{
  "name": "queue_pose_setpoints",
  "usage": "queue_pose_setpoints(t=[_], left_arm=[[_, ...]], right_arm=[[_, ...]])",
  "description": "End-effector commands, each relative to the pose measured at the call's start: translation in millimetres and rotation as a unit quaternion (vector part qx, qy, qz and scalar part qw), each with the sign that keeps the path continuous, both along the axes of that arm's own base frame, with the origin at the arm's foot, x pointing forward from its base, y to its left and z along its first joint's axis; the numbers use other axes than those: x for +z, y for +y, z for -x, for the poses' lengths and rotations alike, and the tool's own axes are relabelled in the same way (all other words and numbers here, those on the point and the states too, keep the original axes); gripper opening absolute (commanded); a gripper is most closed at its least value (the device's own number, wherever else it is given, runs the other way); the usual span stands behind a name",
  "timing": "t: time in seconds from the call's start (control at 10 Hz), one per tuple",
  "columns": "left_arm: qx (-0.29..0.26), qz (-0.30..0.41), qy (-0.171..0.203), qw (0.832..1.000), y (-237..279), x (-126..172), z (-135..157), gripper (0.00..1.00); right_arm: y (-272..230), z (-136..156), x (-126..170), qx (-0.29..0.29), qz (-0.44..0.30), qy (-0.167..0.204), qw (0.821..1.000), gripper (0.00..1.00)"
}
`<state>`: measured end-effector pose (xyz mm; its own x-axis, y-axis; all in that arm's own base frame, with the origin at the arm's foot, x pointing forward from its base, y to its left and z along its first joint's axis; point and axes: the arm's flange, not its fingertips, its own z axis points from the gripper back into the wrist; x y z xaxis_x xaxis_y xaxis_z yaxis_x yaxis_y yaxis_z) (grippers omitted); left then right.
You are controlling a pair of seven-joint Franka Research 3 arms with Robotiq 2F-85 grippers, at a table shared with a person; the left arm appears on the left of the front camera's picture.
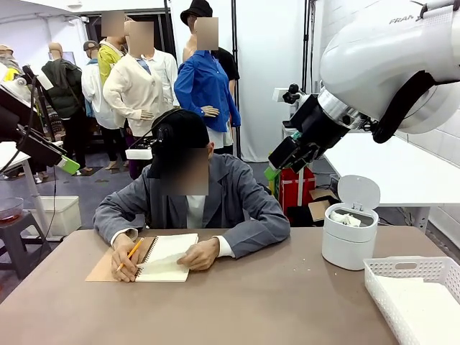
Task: Sort the paper based on its condition.
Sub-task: If a person hands you a paper, place it in the Organizing basket , and if it's crumpled, put it in the Trash can.
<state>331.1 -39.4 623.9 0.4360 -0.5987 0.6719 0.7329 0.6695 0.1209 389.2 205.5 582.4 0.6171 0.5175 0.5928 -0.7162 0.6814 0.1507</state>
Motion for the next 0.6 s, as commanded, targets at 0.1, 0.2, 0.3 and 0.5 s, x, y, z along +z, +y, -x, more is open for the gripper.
queue_pose_setpoints(t=[0.1, 0.2, 0.3, 0.5], left_arm=[[0.002, 0.000, -0.002, 1.000, 0.5, 0.2, -1.0, 1.00], [0.002, 0.000, -0.002, 1.000, 0.5, 0.2, -1.0, 1.00], [0.002, 0.000, -0.002, 1.000, 0.5, 0.2, -1.0, 1.00], [0.002, 0.000, -0.002, 1.000, 0.5, 0.2, -1.0, 1.00]], right_arm=[[0.8, 0.5, 0.1, -0.001, -0.003, 0.002, 1.000, 1.00], [0.8, 0.5, 0.1, -0.001, -0.003, 0.002, 1.000, 1.00], [0.8, 0.5, 0.1, -0.001, -0.003, 0.002, 1.000, 1.00], [0.8, 0.5, 0.1, -0.001, -0.003, 0.002, 1.000, 1.00]])
